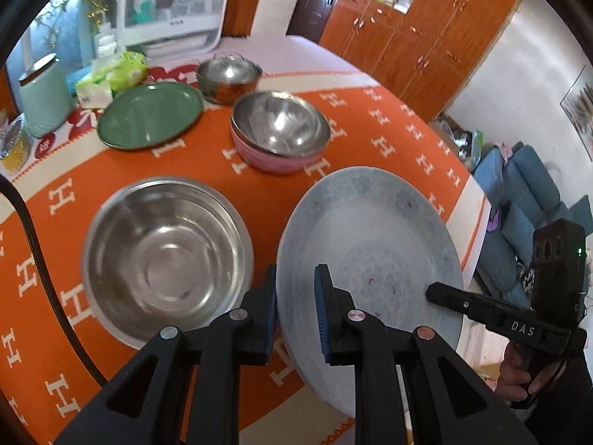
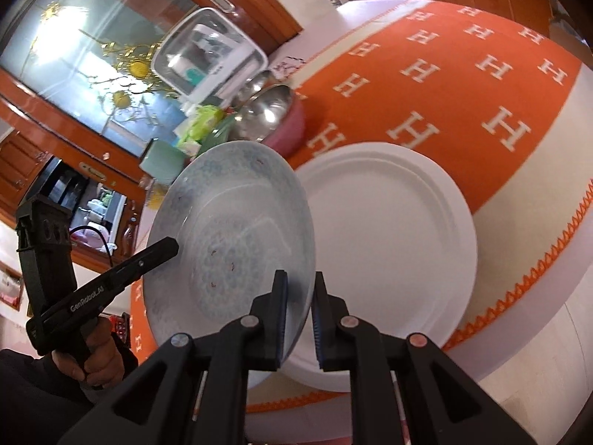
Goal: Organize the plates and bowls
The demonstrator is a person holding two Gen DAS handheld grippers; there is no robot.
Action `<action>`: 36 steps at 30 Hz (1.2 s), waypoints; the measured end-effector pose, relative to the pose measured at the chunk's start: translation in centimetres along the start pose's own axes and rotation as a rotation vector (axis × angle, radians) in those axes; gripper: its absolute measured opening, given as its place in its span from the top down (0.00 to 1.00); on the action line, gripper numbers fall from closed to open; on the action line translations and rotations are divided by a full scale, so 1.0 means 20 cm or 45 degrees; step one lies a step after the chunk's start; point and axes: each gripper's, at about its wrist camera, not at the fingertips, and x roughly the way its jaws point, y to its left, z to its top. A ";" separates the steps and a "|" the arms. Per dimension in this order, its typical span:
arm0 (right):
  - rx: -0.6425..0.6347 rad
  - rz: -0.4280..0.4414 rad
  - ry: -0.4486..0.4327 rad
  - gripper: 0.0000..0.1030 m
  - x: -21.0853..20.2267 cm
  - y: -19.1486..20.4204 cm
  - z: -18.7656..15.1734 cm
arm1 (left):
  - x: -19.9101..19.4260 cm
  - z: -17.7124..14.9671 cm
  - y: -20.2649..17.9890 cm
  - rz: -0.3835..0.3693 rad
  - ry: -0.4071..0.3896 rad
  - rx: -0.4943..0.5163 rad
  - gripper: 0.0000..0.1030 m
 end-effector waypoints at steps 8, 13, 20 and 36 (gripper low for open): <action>0.037 -0.079 0.032 0.87 0.05 -0.13 0.00 | 0.20 0.00 -0.04 -0.008 0.136 0.020 0.85; 0.075 -0.133 0.025 0.87 0.07 -0.20 0.02 | 0.32 0.00 -0.09 0.003 0.232 0.074 0.85; 0.092 -0.222 0.027 0.87 0.12 -0.24 0.05 | 0.45 0.01 -0.10 0.006 0.315 0.089 0.84; 0.006 -0.398 -0.011 0.79 0.16 -0.21 0.11 | 0.42 0.02 -0.13 0.012 0.285 0.052 0.68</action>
